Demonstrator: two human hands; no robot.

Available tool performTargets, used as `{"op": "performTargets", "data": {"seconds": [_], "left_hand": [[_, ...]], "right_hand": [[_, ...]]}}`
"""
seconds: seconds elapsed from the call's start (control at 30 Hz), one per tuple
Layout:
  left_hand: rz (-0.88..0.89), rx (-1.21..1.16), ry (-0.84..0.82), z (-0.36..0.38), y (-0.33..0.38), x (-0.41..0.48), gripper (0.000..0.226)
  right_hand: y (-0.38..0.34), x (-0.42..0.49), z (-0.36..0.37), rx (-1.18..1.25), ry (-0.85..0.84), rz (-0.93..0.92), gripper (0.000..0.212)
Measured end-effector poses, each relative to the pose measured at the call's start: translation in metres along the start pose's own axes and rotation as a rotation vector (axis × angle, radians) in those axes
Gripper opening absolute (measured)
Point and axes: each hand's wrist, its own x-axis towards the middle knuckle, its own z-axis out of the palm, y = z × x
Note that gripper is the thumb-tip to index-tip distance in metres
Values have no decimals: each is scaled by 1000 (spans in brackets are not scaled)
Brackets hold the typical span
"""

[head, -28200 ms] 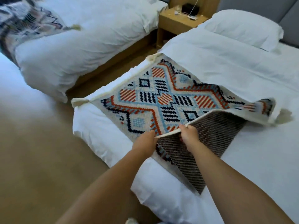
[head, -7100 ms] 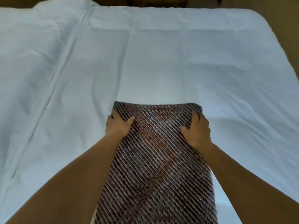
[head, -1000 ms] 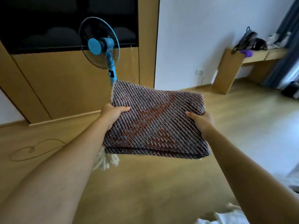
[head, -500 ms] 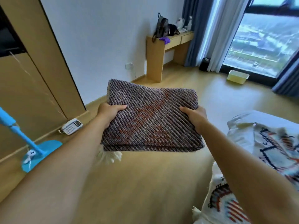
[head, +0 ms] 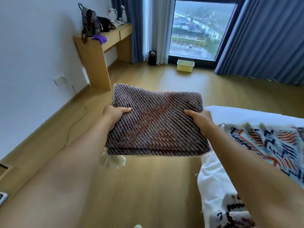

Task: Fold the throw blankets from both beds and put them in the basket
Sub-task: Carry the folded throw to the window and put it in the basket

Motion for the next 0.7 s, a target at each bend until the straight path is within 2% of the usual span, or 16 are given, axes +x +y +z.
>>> {"op": "performTargets", "data": {"seconds": [0.13,0.23,0.37,0.7], "left_hand": [[22,32,-99,52,42,83,63],[30,53,-155,97,66,144,58],[13,65,-208,162,97,227,65],[-4,75,-235,300,190,429,71]], "right_hand": [[-13,74,-7,12,93,25,35],[-20,137,-14,15,148,40,41],[-29,231,-26,27,186,62,52],[-84,477,-42,10,203,87,54]]}}
